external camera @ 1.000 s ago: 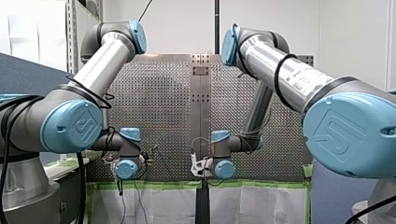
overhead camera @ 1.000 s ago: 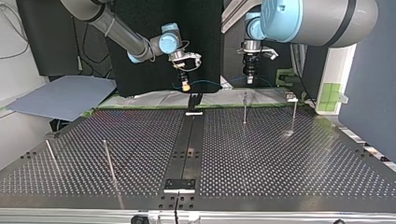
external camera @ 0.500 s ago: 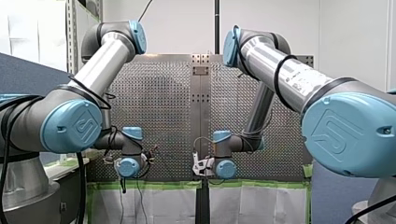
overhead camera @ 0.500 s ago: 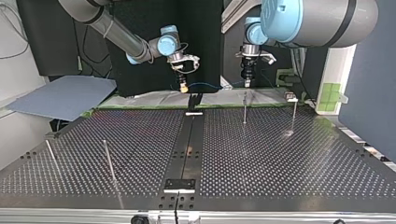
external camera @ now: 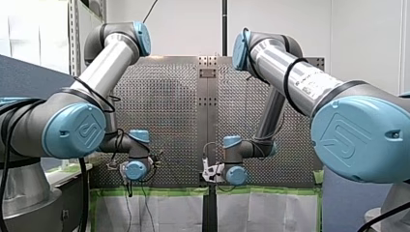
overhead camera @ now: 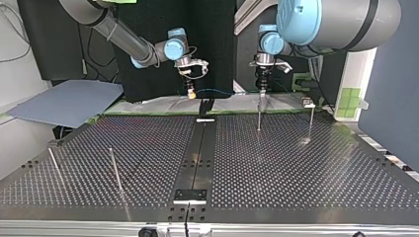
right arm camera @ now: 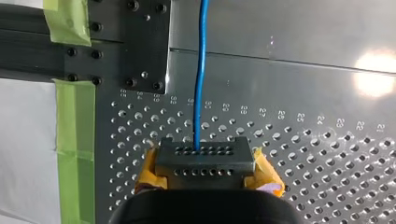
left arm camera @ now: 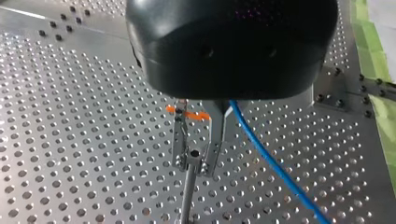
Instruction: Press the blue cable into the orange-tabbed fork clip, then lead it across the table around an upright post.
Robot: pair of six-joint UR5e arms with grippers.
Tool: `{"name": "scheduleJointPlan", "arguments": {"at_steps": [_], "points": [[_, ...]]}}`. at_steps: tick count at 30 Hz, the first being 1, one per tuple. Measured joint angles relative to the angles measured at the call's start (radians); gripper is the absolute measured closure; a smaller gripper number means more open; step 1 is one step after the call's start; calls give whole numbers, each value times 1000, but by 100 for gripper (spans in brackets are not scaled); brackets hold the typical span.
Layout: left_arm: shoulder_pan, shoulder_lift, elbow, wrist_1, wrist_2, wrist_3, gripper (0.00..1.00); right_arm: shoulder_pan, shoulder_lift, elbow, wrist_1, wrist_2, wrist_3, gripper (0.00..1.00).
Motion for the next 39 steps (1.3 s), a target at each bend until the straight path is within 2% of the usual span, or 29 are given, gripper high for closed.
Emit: {"name": "scheduleJointPlan", "arguments": {"at_steps": [5,13,26,39], "points": [[10,1,19,-5,-9,-13,100,-2,2,0,-1,0,-2,100],[40,0,14,-17,-35,-16,100,-2,5,0,-1,-3,-17,100],[48,0,25,3,26,-10,100,-5,8,-11,-5,-7,-15,100],[68,0,39,-4,14,-14,100,-24,12,-12,18,9,-17,100]]}}
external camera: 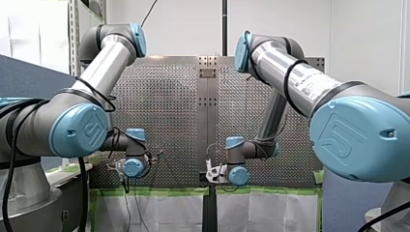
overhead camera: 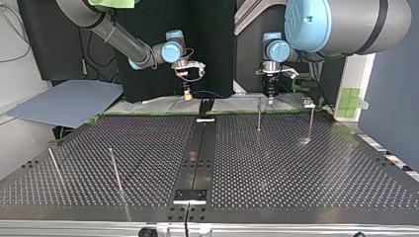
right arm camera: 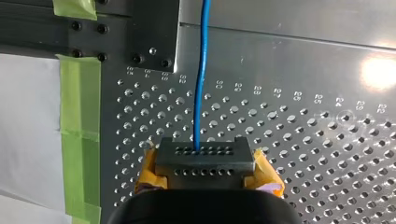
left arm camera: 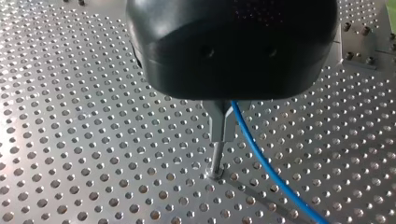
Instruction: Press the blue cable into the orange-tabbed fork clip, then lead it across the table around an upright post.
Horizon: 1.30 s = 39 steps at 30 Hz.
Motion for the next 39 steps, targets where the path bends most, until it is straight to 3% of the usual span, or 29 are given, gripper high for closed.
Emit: {"name": "scheduleJointPlan", "arguments": {"at_steps": [17,39], "points": [[8,0,13,-7,49,-10,100,-16,42,-11,6,2,5,100],[39,-3,79,-77,66,-52,100,-43,50,-29,7,6,13,100]]}}
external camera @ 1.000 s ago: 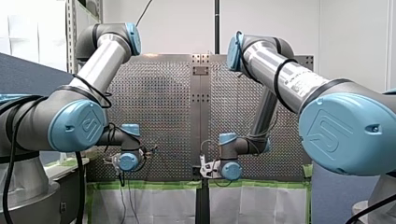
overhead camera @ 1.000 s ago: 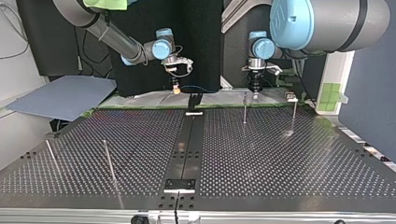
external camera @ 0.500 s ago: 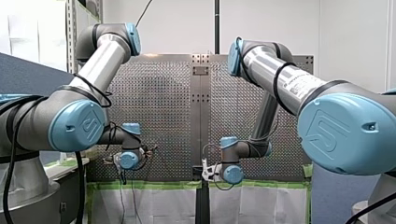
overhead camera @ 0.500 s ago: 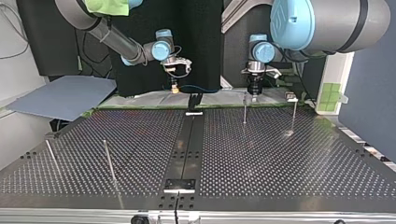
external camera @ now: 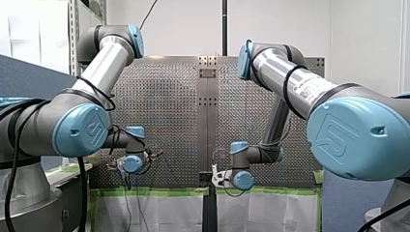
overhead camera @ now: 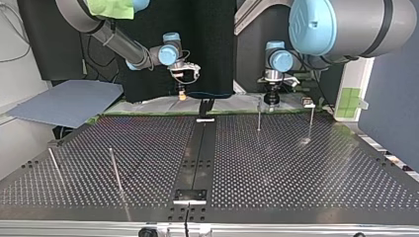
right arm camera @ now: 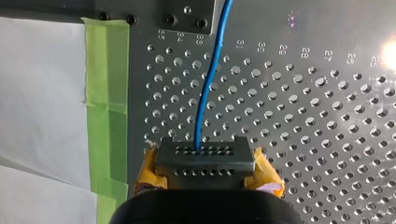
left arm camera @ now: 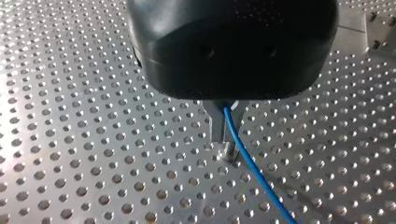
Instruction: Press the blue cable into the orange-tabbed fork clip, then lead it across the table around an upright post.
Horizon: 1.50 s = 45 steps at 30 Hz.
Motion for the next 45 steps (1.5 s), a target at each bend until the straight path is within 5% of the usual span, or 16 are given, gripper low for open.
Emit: {"name": "scheduleJointPlan", "arguments": {"at_steps": [22,36,45], "points": [[24,0,35,-90,34,-38,100,-51,1,-65,50,15,1,100],[31,1,39,-127,106,-49,100,-55,1,-79,74,16,0,100],[61,1,40,-200,103,-60,96,-51,1,-80,74,16,-2,100]]}}
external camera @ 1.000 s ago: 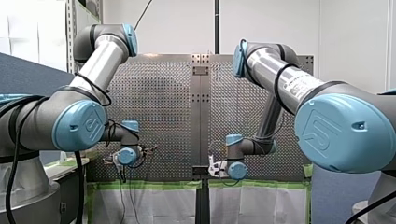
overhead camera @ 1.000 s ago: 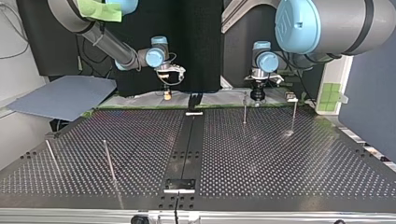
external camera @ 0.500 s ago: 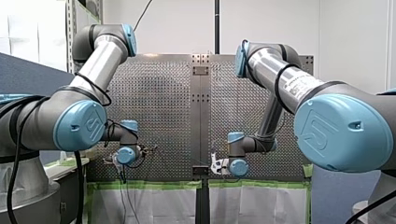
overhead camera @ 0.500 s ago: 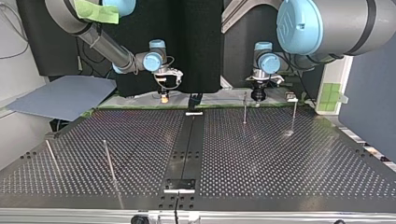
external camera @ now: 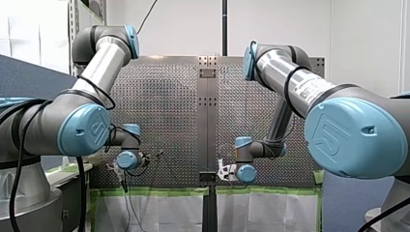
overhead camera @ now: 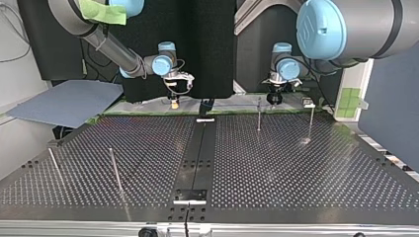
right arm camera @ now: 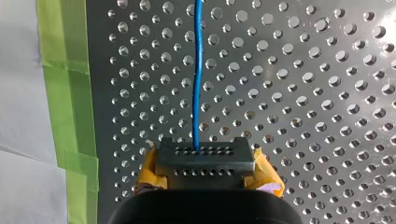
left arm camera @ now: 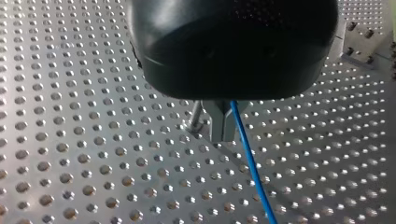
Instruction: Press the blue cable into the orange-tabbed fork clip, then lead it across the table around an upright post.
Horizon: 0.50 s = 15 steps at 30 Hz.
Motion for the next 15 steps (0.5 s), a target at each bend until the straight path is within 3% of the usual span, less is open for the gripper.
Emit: {"name": "scheduleJointPlan", "arguments": {"at_steps": [2,3,4,5,9,13,15], "points": [[6,0,0,-17,14,5,75,0,0,0,0,0,-1,100],[7,0,0,-24,18,10,75,1,0,0,0,0,-1,100],[9,0,0,-33,21,16,61,1,0,0,0,0,-2,100],[11,0,0,-44,22,26,53,1,0,0,-1,0,-2,100],[14,0,0,-82,42,43,50,2,0,0,-1,0,-2,100],[18,1,0,-115,69,45,29,2,0,0,-2,0,-2,100],[20,1,0,-129,87,48,27,2,1,0,-2,0,-1,100]]}}
